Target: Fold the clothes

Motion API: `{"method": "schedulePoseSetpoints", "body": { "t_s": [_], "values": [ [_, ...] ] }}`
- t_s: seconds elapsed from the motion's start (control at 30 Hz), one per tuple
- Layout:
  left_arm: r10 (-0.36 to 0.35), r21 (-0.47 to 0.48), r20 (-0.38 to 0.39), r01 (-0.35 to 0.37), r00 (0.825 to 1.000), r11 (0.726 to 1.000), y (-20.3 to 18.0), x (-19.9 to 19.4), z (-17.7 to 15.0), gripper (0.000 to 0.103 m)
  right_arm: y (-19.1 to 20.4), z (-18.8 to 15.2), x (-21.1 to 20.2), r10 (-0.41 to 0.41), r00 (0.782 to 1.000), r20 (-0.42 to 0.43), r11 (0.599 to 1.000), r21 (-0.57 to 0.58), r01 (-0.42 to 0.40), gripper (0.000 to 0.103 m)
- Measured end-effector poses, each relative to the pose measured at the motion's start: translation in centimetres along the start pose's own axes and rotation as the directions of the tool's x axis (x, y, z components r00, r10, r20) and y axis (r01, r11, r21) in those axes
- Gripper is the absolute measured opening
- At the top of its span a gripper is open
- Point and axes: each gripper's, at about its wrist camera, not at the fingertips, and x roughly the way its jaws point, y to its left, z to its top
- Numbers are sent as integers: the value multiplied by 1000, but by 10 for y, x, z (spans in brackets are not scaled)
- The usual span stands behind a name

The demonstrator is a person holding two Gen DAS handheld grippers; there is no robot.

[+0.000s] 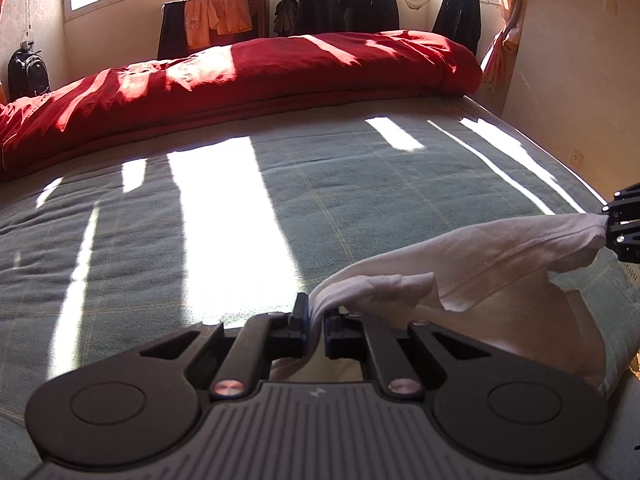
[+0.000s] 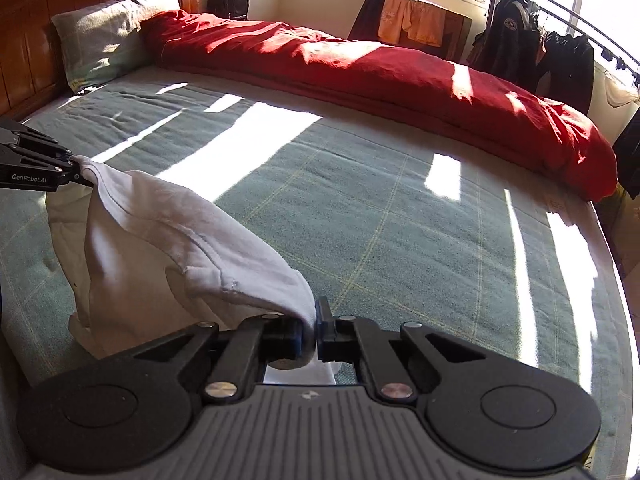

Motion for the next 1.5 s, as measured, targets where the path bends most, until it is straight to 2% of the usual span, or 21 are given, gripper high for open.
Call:
{"method": "schedulePoseSetpoints", "body": {
  "t_s": [0.4,0.73,0.9,0.93,1.0,1.03,1.07,1.1,1.2,1.33,1.5],
  "values": [
    [28,-24,-65,-30,998,999,23,82,34,5,-50,44,92,-31,999,-23,999,23,32,7],
    [73,-33,-81,-76,994,997,37,152,63,5,-85,82,172,-68,997,-32,995,73,70,7],
    [76,-37,-105,-80,992,996,39,156,63,8,-93,85,205,-62,995,-82,993,94,69,8],
    [76,-38,-110,-81,991,996,39,156,63,9,-93,83,209,-50,994,-98,993,105,60,13],
    [76,-39,-121,-81,990,996,40,156,62,11,-95,76,207,-30,994,-110,990,131,44,15],
    [76,-39,-126,-81,989,996,40,156,62,15,-96,73,204,-15,994,-109,989,145,31,19],
    [76,-40,-131,-81,988,996,40,156,61,19,-97,69,201,-1,994,-108,987,158,18,27],
    [75,-40,-137,-82,988,996,40,155,61,21,-98,66,197,9,994,-108,985,171,10,30],
    [77,-41,-149,-84,986,996,40,153,60,27,-100,57,182,19,993,-121,981,192,5,31],
    [96,-31,-141,-101,985,994,35,129,60,39,-96,44,154,11,992,-124,983,185,12,33],
    [93,-48,-167,-102,982,994,25,98,48,40,-82,27,114,33,992,-126,982,191,-8,35]
  ]
}}
